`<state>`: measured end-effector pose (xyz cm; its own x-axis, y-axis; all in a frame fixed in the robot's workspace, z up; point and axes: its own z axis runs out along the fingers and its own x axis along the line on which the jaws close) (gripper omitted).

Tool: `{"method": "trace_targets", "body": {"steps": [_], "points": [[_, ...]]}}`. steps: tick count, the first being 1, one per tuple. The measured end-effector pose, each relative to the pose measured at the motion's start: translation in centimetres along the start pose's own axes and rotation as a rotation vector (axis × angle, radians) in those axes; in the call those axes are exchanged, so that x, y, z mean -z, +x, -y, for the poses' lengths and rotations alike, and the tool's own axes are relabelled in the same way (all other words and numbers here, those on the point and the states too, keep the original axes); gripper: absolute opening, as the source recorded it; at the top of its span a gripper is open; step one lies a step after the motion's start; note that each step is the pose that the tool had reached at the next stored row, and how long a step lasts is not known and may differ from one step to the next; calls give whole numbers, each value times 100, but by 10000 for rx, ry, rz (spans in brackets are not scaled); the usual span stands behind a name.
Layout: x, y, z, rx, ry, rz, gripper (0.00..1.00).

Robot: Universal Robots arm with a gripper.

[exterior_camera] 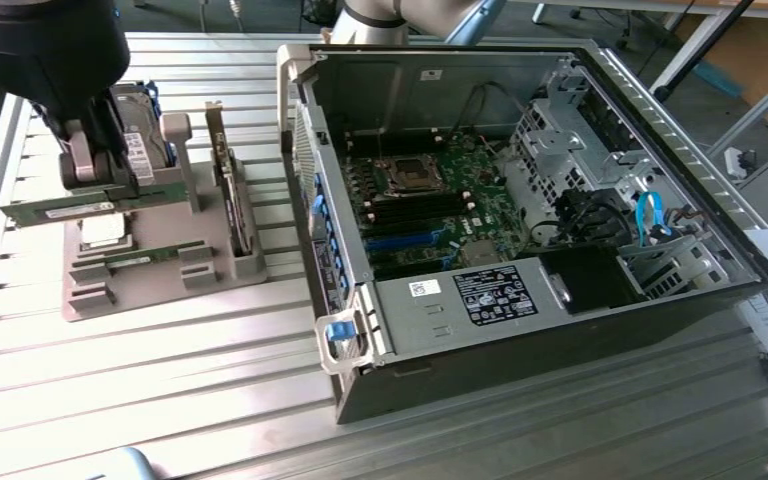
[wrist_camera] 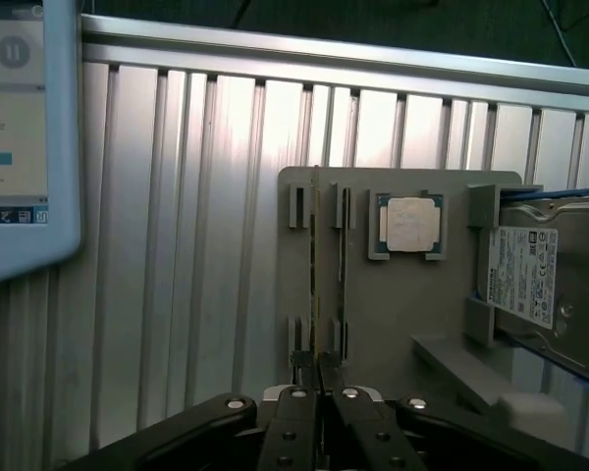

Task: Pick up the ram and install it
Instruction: 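Pick up the ram and move it above insertion slot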

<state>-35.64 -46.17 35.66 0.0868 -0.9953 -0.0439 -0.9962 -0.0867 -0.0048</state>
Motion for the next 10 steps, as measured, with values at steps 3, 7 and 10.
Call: {"method": "trace_targets", "body": {"steps": [3,7,10], "points": [[84,-4,1,0,-1,-1,12],[186,-8,2,0,0,0,12],[253,-11,2,0,-1,-1,12]]}}
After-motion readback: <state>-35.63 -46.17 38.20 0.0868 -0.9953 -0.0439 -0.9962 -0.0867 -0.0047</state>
